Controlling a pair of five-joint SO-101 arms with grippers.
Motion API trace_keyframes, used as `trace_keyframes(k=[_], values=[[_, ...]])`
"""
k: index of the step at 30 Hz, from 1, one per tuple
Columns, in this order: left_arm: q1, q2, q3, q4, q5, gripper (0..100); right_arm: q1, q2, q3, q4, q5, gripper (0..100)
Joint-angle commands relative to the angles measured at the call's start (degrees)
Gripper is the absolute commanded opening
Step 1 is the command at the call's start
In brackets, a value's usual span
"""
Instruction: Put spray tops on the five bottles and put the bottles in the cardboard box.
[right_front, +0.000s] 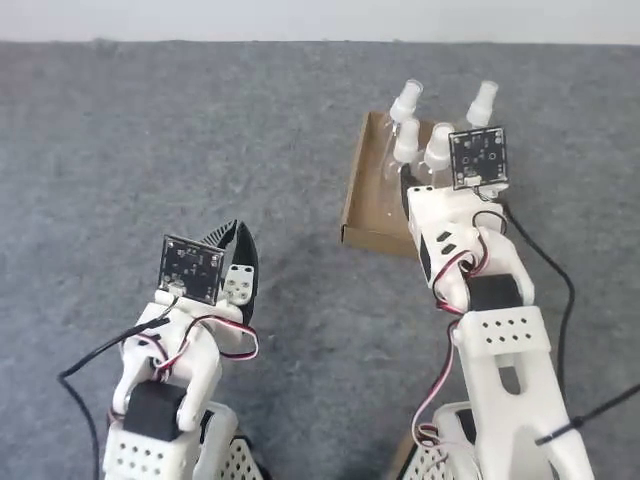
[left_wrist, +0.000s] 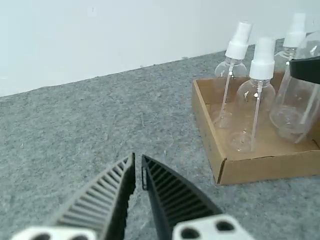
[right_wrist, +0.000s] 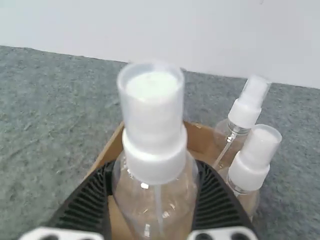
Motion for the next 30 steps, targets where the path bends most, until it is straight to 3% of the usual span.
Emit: trace_keyframes(k=[1,8,30], values=[[-0.35,0.97,-0.22,-1.41,0.0,1,0.66,0.57,-0.88,-1.89,-0.97,0.6],[-0.35,0.97,-0.22,-1.41,0.0,1,3.82,7.25,-0.97,-6.81,-0.97,0.6],[-0.35,0.7,-0.22,-1.32,0.0,1,3.03,13.67,1.67,-11.65,-1.14,0.6]])
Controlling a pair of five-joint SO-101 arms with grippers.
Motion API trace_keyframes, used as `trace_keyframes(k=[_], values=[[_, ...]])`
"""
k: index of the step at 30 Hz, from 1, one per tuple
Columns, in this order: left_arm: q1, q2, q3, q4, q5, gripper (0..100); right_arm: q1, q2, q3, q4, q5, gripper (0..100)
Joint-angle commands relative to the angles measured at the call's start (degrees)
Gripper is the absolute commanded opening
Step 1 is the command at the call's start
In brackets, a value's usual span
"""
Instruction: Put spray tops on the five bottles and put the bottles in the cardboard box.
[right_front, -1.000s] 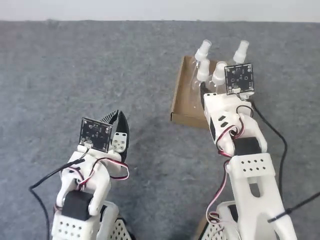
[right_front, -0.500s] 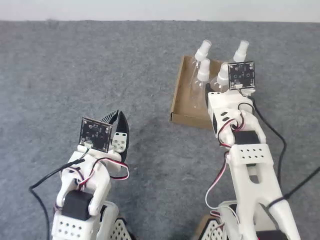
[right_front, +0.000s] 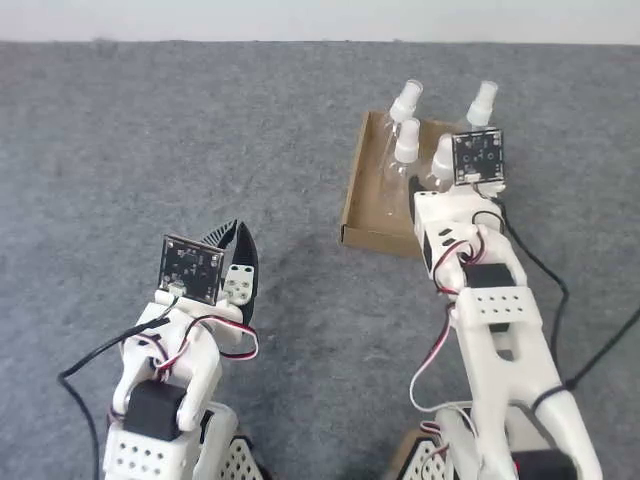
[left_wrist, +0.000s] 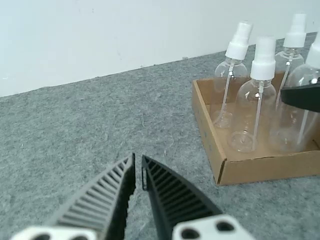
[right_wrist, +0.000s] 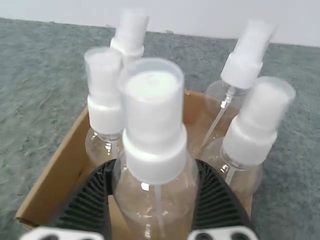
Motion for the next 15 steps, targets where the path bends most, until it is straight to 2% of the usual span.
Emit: trace_keyframes(k=[1,8,15], values=[[-0.35,0.62,-0.22,-1.32,0.0,1,-0.13,1.27,-0.7,-3.03,-0.97,0.6],[-0.35,0.62,-0.22,-1.32,0.0,1,-0.22,5.49,-0.44,-5.05,-1.14,0.6],[-0.35,0.62,-0.22,-1.32,0.0,1,-0.22,9.8,-0.44,-6.9,-4.66,0.6]])
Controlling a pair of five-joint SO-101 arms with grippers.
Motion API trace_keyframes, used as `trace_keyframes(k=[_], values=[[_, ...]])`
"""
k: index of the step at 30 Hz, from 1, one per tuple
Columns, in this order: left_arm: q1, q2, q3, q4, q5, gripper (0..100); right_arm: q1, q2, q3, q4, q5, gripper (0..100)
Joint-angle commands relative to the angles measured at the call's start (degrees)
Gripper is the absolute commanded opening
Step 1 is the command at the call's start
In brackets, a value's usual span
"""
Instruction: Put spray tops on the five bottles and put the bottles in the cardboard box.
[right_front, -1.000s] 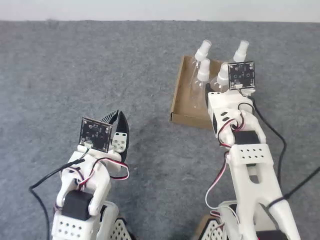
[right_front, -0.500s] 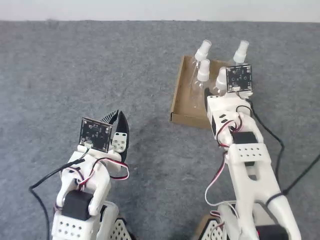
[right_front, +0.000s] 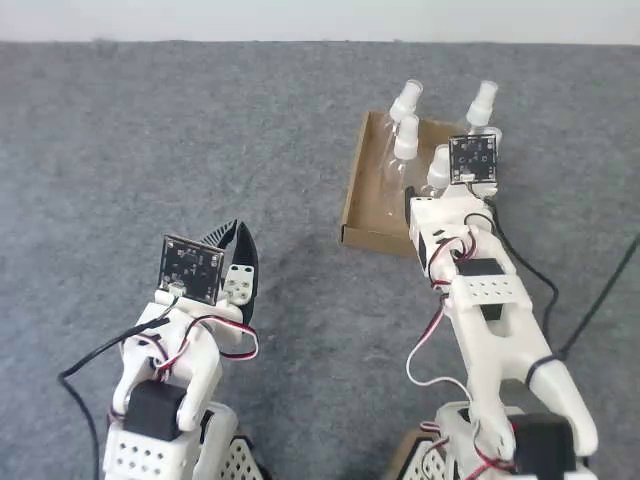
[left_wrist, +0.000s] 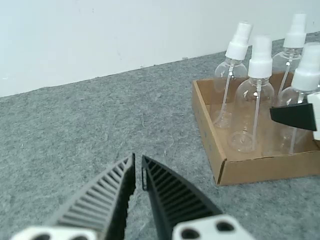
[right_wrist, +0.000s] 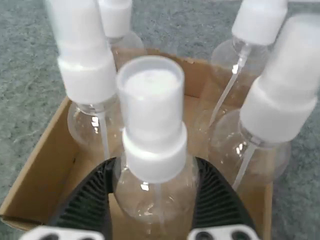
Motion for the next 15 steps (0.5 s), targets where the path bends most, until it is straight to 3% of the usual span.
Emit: trace_keyframes(k=[1,15], values=[[-0.35,0.62,-0.22,-1.32,0.0,1,-0.13,0.13,-0.44,-1.63,-1.05,0.6],[-0.35,0.62,-0.22,-1.41,0.0,1,-0.13,0.04,-0.53,-0.84,-0.97,0.7]])
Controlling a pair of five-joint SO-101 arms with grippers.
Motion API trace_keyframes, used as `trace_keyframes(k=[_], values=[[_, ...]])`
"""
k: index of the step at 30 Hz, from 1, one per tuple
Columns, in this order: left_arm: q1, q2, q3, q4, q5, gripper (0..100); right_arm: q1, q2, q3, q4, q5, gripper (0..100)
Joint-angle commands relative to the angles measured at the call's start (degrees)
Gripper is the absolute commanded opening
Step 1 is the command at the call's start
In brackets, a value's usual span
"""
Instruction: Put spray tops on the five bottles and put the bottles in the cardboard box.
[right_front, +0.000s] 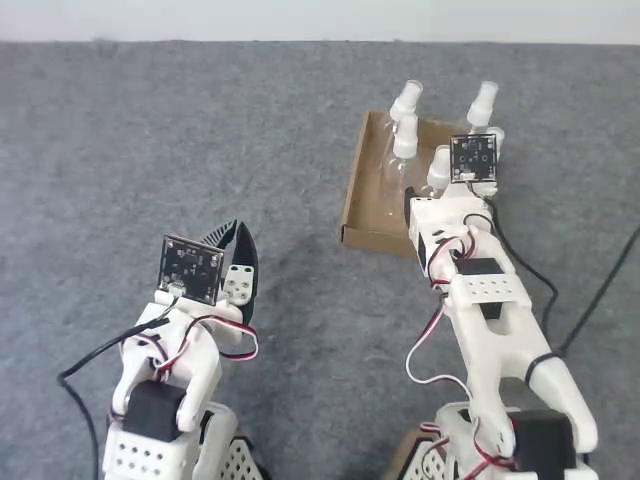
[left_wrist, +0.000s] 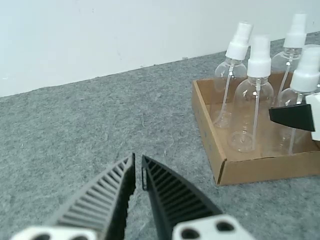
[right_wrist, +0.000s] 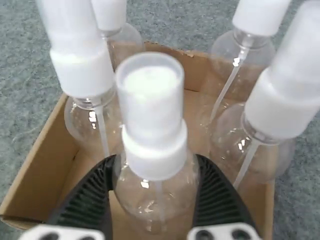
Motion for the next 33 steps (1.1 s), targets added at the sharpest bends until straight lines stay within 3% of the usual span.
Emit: trace_keyframes(k=[1,11,29,33], values=[[-0.35,0.62,-0.22,-1.41,0.0,1,-0.31,-0.57,-0.53,-0.4,-0.79,0.7],[-0.44,0.53,0.4,-1.67,0.0,1,-2.42,-0.57,-0.53,-0.31,-0.7,18.0],[-0.44,0.62,0.57,-2.64,0.0,1,-2.51,-2.86,-0.79,-0.22,-0.7,18.9],[-0.44,0.79,0.57,-2.64,0.0,1,-2.95,-8.22,-0.88,4.44,-0.7,18.9]])
